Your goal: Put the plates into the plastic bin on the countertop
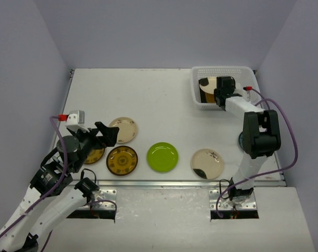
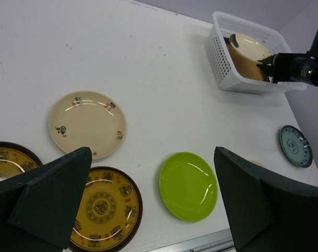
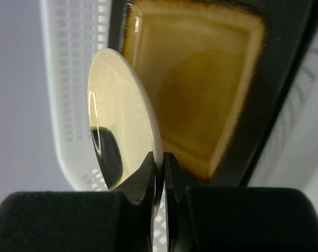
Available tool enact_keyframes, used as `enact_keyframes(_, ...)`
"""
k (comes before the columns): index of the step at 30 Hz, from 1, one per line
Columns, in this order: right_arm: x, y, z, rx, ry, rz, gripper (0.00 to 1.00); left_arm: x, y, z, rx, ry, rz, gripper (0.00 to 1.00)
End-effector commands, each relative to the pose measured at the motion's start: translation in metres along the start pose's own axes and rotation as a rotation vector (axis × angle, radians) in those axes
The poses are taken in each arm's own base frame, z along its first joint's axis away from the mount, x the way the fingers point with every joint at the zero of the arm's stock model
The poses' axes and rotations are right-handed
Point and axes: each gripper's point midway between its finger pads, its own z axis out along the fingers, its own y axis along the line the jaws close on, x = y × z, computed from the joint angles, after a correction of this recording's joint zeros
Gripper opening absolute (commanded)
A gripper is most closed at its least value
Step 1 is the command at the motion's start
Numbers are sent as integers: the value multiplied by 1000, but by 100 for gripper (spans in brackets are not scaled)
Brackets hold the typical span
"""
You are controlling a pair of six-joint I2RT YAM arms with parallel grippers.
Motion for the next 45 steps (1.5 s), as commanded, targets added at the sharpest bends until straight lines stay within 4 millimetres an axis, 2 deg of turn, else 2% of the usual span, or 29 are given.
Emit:
enact_keyframes(1,-15,-7,-1,65,-49,5,6,-7,-7,0,35,-31,-1,100)
enact_keyframes(3,-19,-7,-2,79,-57,-4,9,-8,-7,0,35,-34,-2,100)
enact_keyframes(5,-19,-9,-4,105,-41,-16,23,-9,-7,-1,35,-38,-4,100)
enact_keyframes(6,-20,-7,-7,108,-31,-15,32,-9,-7,-1,35,-39,-6,100)
enact_keyframes(8,-22,-2,-15,110,-13,-27,60,-9,-6,-2,31,-41,-7,100)
enact_keyframes(9,-23,2,-19,106,-7,-26,67,-10,-6,-2,31,-43,-9,100)
enact_keyframes(11,-25,14,-32,77,20,-16,92,-11,-5,-2,26,-48,-11,100)
enact_keyframes(12,-27,22,-40,51,31,-5,97,-11,-5,-3,26,-48,-11,100)
enact_keyframes(15,-28,41,-57,-36,75,-44,99,-12,-1,-3,2,-50,-14,100)
enact_keyframes(17,-22,63,-69,-154,130,-87,99,-13,2,-2,-14,-54,-15,100)
enact_keyframes(18,-7,72,-81,-245,213,-176,99,-15,3,-3,-24,-59,-17,100)
enact_keyframes(20,20,107,-119,-540,367,-314,99,-18,7,-3,-48,-72,-23,100)
enact_keyframes(21,36,118,-140,-667,447,-374,99,-20,10,-3,-64,-83,-28,100)
enact_keyframes(22,56,118,-162,-740,552,-459,99,-23,14,-3,-86,-100,-30,100)
enact_keyframes(24,92,99,-186,-794,673,-654,99,-26,17,-3,-102,-118,-34,100)
enact_keyframes(26,125,70,-222,-865,824,-824,99,-26,17,-2,-104,-121,-35,100)
enact_keyframes(28,162,20,-254,-909,951,-1085,99,-22,16,0,-98,-108,-32,100)
enact_keyframes(29,176,4,-265,-943,974,-1206,99,-19,15,2,-93,-97,-28,100)
enact_keyframes(31,194,-60,-270,-849,1111,-1373,99,-15,12,5,-80,-74,-19,100)
enact_keyframes(33,196,-92,-262,-801,1144,-1448,99,-12,11,7,-75,-62,-12,100)
enact_keyframes(36,200,-127,-255,-744,1205,-1499,99,-9,9,9,-71,-49,-6,100)
enact_keyframes(38,201,-156,-245,-660,1215,-1599,99,-8,9,10,-72,-46,-5,100)
enact_keyframes(43,203,-196,-232,-572,1264,-1695,96,-10,7,7,-53,-57,-8,100)
enact_keyframes(45,204,-201,-232,-576,1282,-1701,93,-11,6,6,-45,-60,-9,100)
